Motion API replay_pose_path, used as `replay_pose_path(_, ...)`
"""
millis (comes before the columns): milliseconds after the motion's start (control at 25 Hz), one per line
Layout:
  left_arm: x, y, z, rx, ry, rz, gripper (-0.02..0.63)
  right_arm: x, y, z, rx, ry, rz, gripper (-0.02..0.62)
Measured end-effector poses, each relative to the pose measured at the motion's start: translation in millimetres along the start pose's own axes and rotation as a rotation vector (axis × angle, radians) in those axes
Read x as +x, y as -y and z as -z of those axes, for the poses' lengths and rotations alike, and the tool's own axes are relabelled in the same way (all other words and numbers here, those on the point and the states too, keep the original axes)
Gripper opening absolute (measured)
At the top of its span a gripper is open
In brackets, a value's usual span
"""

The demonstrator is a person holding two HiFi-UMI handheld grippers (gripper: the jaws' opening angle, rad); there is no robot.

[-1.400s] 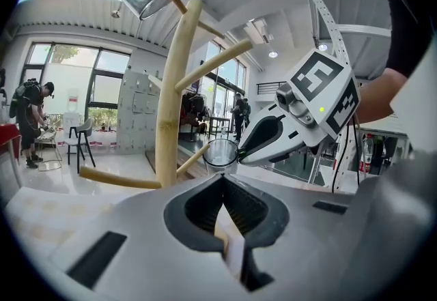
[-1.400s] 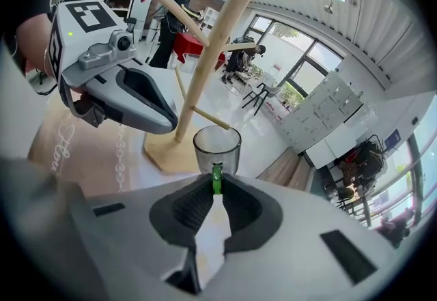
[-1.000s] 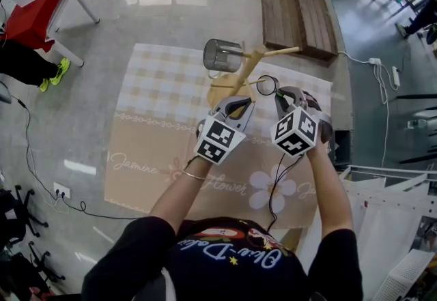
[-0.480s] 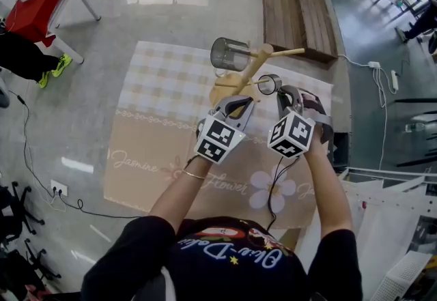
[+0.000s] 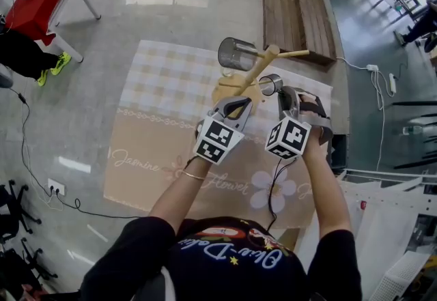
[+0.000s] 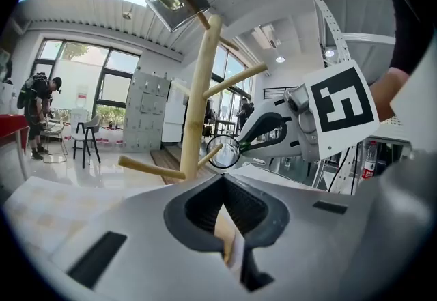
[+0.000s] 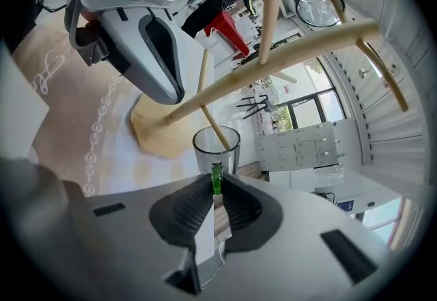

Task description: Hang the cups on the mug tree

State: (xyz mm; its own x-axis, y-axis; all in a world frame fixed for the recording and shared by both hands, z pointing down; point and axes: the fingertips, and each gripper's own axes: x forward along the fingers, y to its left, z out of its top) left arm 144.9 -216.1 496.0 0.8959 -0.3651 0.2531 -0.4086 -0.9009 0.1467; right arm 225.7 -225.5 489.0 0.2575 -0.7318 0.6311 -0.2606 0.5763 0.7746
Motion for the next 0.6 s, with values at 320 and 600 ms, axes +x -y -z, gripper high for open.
replay_pose_path(320,-7.6,-5.1,0.4,-0.009,0.007,-0.011,0.008,0.3,-1.7,-3.0,-0.049,-0.014,0.028,0.046)
replay_pose_path(600,-11.1,-2.8,-1.5,-0.004,0.019,0.001,0.008,-0.5,-4.5,-3.6,-0.079,-0.022,0.038,0.046)
